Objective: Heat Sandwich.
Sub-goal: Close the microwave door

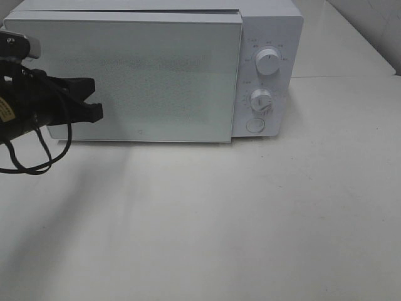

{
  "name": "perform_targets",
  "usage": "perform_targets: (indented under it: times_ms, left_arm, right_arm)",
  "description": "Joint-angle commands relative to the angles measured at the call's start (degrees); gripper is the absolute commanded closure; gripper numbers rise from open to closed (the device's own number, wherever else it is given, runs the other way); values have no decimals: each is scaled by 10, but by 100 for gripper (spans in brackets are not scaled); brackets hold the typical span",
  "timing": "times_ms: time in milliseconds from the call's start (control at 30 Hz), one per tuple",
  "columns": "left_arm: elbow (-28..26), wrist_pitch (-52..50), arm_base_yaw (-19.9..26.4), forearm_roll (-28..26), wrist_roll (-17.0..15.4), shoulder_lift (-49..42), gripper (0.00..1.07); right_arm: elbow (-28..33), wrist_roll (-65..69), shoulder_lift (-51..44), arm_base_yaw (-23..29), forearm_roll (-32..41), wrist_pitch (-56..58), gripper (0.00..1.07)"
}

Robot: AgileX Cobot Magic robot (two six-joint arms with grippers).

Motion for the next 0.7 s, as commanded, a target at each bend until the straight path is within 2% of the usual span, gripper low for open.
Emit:
perform_targets:
  times_ms: [33,433,700]
  left_arm:
    - [-26,2,-17,-16,-3,6,107]
    - [-115,56,-85,-20,-3,43,107]
    - [-175,80,-128,-56,1,70,107]
  right_arm:
    - [1,-1,-15,-5,-1,-7,32]
    - [1,-1,-15,-5,-2,-7,32]
    - [1,-1,-15,-5,-2,-7,33]
